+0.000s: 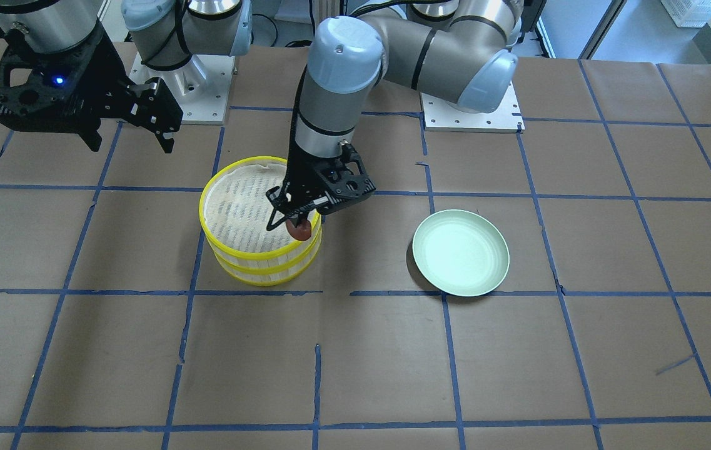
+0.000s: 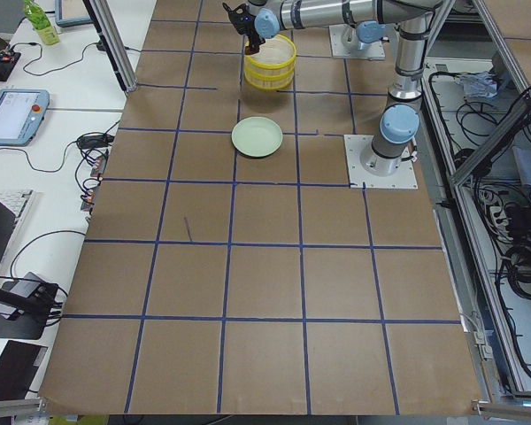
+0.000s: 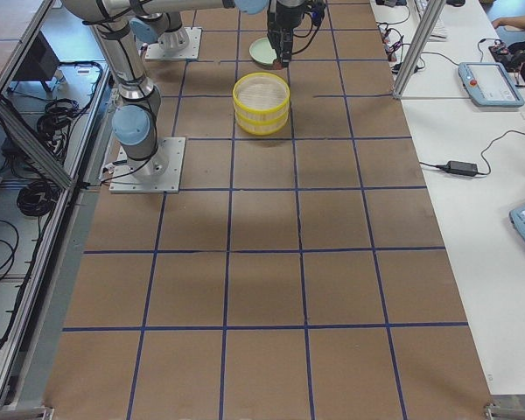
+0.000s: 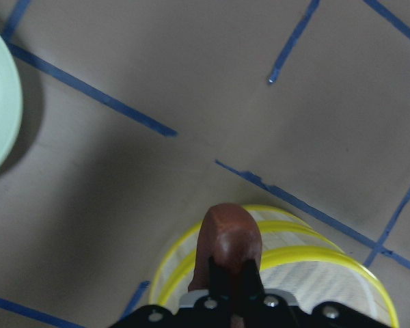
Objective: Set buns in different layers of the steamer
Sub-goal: 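Drop the brown bun into the top tier with the left gripper while the right withdraws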
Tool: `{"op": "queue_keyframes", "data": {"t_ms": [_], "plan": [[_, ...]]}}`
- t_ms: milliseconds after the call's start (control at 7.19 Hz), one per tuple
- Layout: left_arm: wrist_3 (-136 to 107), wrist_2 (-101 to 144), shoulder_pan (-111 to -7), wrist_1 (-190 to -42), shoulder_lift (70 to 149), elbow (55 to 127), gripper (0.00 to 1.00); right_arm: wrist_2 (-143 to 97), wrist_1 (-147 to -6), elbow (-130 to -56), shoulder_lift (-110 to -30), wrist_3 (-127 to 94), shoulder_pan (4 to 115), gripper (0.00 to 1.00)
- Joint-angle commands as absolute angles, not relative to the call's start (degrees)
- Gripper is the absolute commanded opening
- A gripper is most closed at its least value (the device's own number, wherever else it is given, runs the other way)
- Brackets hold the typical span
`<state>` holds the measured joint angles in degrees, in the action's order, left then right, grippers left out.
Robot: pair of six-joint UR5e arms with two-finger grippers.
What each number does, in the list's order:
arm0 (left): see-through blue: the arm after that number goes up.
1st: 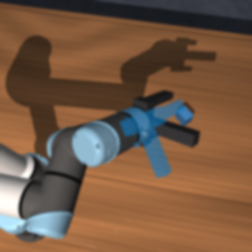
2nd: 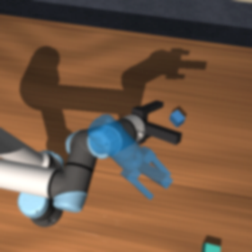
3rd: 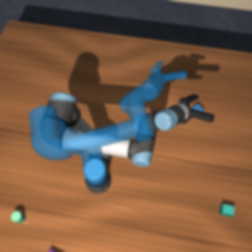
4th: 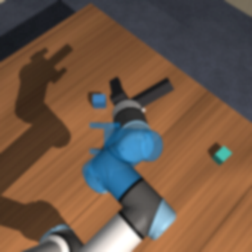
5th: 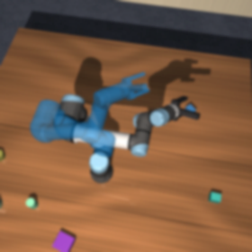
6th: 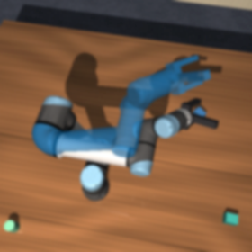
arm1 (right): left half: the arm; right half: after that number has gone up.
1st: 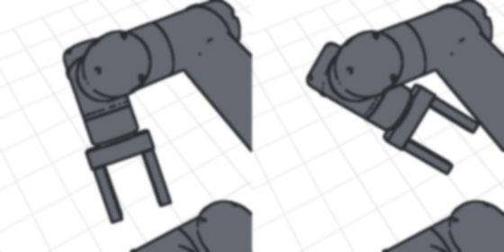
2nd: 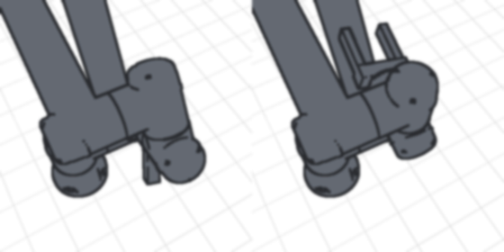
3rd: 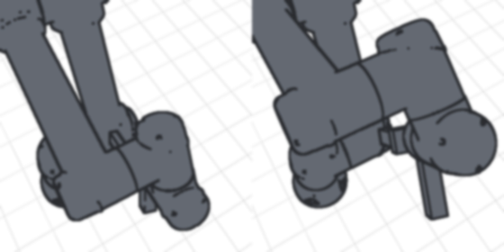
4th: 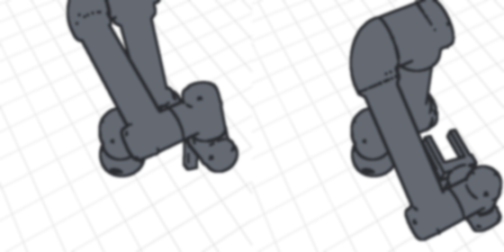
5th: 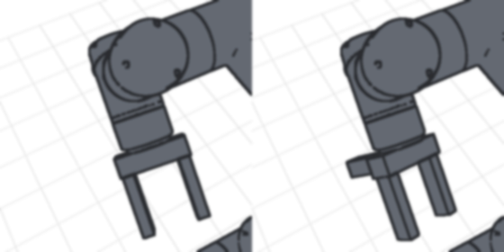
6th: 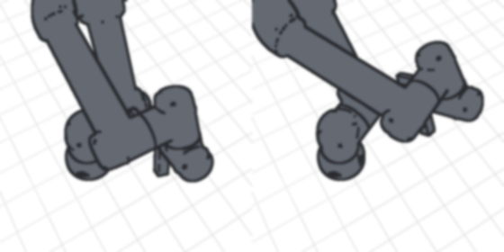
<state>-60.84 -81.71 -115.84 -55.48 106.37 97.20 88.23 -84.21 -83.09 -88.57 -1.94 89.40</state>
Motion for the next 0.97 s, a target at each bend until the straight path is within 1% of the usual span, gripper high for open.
{"op": "queue_keyframes", "data": {"t_ms": [0, 417, 835], "plan": [[-64.2, -81.7, -117.9, -53.6, 108.9, 97.3, 1.00, 88.8, -85.4, -83.5, -89.0, -2.2, 89.1, 1.00], [-57.9, -83.3, -117.9, -53.7, 106.5, 97.1, 1.00, 88.7, -85.3, -83.9, -89.0, -1.5, 89.0, 1.00], [-57.8, -83.8, -117.9, -54.0, 106.4, 98.6, 1.00, 88.5, -85.3, -84.0, -89.0, -1.4, 89.0, 1.00]]}}
